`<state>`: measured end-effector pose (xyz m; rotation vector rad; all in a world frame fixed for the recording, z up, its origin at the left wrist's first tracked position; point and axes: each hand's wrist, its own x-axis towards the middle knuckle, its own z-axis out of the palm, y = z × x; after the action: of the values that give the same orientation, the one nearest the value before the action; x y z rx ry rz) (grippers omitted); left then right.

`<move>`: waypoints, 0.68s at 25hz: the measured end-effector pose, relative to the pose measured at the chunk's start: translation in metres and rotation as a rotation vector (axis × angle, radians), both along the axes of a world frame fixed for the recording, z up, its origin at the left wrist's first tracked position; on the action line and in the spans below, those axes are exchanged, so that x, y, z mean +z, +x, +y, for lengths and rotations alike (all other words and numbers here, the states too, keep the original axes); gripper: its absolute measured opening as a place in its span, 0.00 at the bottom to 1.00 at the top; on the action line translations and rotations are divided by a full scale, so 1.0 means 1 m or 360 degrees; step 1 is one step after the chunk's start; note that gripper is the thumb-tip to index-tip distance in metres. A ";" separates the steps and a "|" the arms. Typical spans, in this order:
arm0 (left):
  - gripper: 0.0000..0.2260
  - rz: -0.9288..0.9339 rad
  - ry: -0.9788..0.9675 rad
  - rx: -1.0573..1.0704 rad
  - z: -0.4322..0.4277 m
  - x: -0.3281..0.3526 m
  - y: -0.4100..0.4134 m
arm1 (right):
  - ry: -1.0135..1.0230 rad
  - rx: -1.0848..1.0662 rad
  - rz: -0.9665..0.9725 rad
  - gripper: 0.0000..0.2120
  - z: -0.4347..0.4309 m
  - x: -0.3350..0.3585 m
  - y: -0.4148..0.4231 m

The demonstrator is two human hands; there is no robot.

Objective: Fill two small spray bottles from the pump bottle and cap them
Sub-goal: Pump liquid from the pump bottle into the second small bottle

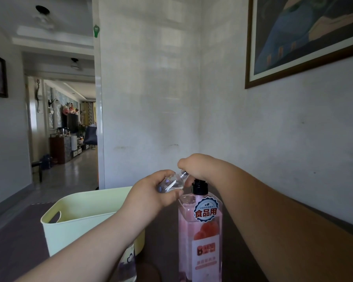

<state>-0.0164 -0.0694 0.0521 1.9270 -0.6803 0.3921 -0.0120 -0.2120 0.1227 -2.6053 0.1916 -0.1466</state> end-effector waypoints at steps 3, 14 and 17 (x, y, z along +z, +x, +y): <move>0.14 -0.0020 0.0010 0.0017 0.002 0.003 -0.001 | 0.0132 -0.0051 -0.0009 0.13 0.001 0.004 -0.002; 0.16 -0.0006 0.0011 0.0043 -0.001 0.003 0.001 | 0.0121 -0.0027 -0.0009 0.12 0.002 0.003 -0.003; 0.16 0.0012 0.0009 0.0019 -0.002 -0.002 0.001 | 0.0030 0.0016 -0.0017 0.12 0.001 -0.003 0.000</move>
<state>-0.0154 -0.0716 0.0502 1.9376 -0.6659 0.3904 -0.0122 -0.2107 0.1199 -2.5860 0.1753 -0.1546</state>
